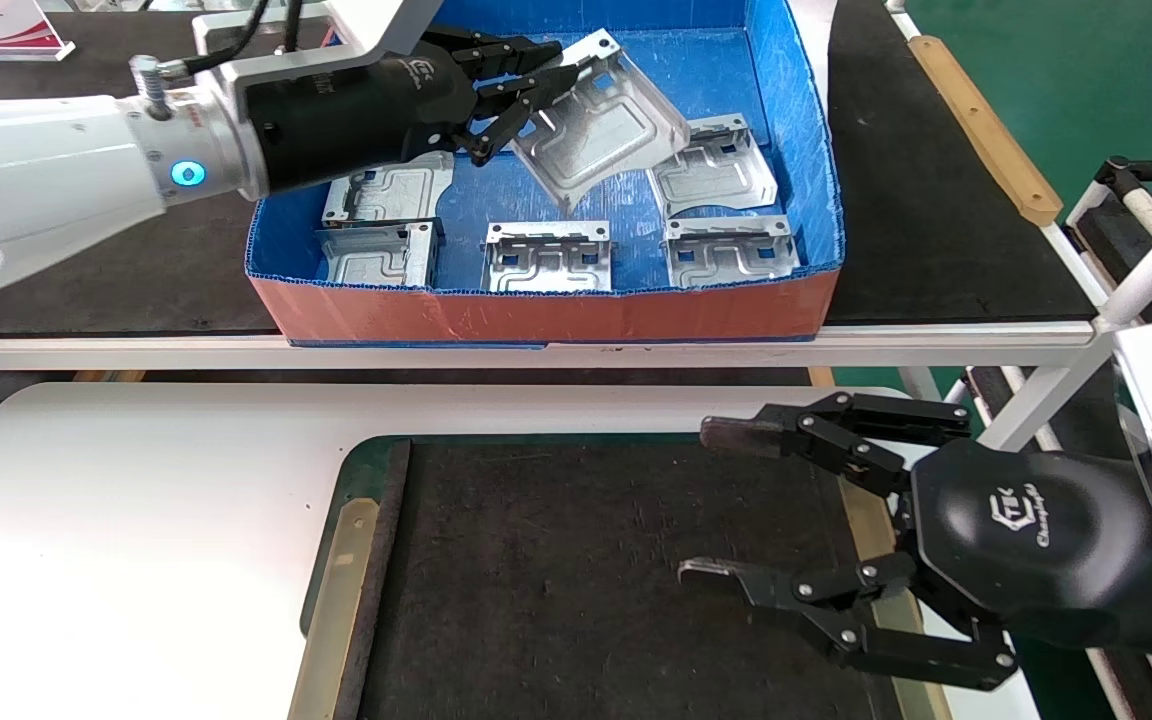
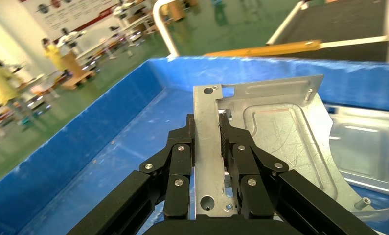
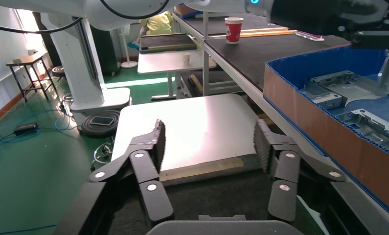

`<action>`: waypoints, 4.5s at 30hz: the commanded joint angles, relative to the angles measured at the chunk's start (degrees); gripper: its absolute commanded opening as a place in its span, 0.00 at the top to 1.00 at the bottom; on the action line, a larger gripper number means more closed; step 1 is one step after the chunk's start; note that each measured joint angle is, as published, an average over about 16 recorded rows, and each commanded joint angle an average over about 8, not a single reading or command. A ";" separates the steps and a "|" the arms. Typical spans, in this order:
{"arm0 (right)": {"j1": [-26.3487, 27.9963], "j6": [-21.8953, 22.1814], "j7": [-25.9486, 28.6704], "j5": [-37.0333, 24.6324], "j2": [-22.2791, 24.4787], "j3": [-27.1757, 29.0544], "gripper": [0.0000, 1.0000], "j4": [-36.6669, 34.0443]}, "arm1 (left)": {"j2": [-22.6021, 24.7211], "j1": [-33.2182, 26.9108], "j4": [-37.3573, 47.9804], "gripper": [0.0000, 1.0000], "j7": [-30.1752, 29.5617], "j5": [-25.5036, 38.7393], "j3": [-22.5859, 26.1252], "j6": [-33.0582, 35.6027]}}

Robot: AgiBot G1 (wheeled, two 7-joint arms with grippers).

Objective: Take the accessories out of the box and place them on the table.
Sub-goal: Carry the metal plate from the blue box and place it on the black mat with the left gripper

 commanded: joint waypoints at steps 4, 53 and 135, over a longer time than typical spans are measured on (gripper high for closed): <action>0.00 0.00 0.00 0.00 0.00 0.00 0.00 0.00 | -1.25 -0.81 1.70 1.00 3.32 -1.26 -0.11 7.29; 0.00 0.00 0.00 0.00 0.00 -0.01 0.00 0.00 | 1.94 26.12 -20.94 1.00 7.85 7.47 7.17 0.69; -0.01 0.02 -0.01 0.02 0.01 -0.01 0.00 -0.01 | 12.69 19.43 -7.31 0.00 27.44 -27.73 41.09 -26.03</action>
